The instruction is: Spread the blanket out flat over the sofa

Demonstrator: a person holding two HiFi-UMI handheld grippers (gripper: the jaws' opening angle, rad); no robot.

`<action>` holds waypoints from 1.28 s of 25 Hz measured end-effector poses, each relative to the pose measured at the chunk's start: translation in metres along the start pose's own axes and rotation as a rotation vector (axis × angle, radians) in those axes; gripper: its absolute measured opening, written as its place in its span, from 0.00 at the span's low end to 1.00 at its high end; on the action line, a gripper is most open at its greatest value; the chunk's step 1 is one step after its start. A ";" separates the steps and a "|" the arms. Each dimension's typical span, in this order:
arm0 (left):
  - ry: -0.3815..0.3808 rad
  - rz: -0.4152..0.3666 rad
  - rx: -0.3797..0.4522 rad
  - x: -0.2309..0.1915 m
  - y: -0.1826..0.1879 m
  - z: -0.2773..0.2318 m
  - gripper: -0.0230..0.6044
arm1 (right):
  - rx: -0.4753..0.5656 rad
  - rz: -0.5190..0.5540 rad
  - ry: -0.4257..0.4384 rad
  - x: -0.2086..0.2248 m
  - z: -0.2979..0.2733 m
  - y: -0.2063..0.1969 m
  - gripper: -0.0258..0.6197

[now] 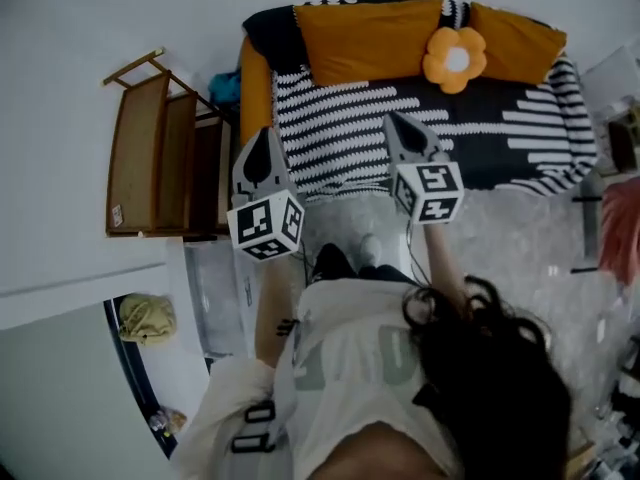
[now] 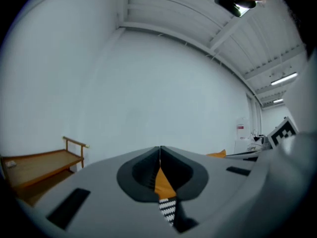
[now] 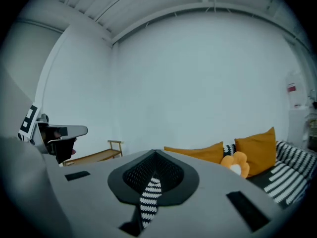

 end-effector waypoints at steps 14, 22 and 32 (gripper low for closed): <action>-0.138 -0.228 0.117 0.111 0.030 0.026 0.04 | 0.141 0.030 -0.220 0.051 0.126 0.016 0.05; -0.147 -0.227 0.118 0.113 0.030 0.028 0.04 | 0.159 0.038 -0.210 0.043 0.132 0.015 0.05; -0.136 -0.203 0.108 0.101 0.030 0.030 0.04 | 0.158 0.064 -0.181 0.033 0.123 0.021 0.05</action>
Point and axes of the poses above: the fingertips, and each gripper's own axes: z backward along the fingers, x to its right, y out of its top, the point moved 6 cm from there along z, backward along the fingers, and after that the axes turned 4 degrees about z, right-handed, at the moved point
